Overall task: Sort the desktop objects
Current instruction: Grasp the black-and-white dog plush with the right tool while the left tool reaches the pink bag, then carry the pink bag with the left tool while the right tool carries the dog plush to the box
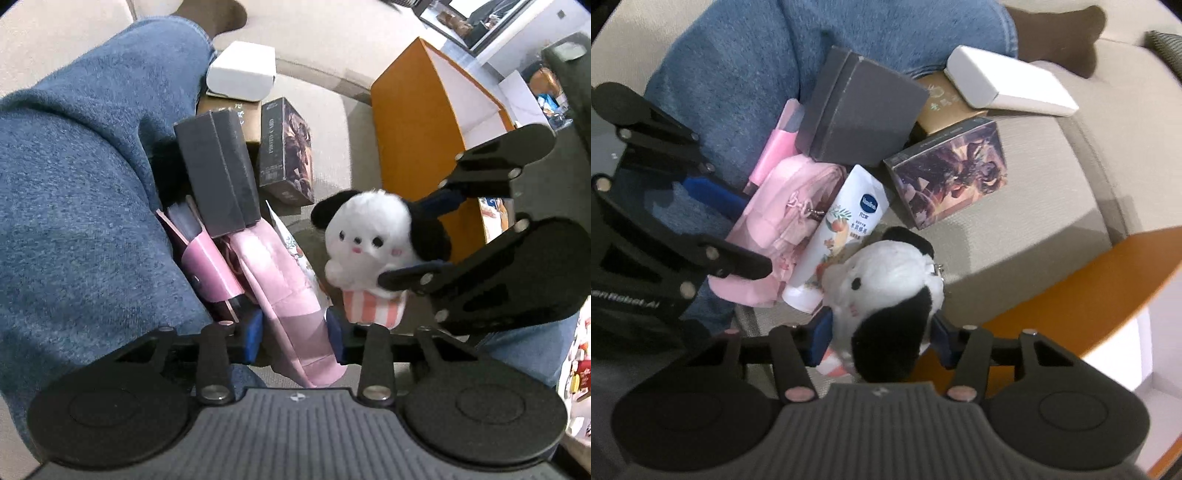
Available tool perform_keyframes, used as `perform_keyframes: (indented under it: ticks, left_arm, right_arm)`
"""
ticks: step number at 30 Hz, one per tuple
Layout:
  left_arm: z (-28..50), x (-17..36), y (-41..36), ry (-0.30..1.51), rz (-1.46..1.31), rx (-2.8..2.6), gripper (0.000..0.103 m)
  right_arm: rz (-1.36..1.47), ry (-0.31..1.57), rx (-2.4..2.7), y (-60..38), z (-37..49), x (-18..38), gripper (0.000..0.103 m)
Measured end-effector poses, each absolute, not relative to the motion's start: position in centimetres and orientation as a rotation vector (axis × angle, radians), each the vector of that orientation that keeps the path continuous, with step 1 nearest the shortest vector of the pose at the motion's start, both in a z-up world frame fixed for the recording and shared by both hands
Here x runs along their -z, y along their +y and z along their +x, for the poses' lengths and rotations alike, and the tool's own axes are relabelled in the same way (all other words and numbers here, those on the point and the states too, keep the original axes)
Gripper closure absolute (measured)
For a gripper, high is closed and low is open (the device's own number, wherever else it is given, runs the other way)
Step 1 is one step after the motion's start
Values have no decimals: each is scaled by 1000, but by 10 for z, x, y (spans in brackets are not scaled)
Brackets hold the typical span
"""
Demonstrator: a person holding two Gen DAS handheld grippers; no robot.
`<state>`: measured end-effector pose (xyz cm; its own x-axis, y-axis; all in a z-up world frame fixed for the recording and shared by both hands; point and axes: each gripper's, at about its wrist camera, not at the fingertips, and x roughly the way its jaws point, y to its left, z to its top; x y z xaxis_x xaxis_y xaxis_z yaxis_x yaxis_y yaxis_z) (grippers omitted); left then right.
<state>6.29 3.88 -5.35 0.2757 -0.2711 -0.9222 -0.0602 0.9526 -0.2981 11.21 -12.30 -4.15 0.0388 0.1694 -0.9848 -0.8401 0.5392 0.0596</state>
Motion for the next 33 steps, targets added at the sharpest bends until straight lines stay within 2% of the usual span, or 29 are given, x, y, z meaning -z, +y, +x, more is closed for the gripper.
perform_keyframes:
  ticks: [13, 23, 33]
  left_arm:
    - [31, -12, 39, 1082, -280, 243, 70]
    - [44, -78, 12, 885, -235, 409, 71]
    - [92, -80, -35, 845, -208, 532, 71]
  right_arm:
    - [-579, 1180, -801, -143, 95, -32, 47]
    - [-532, 1068, -657, -193, 79, -94, 47]
    - [-475, 1093, -485, -263, 90, -89, 46]
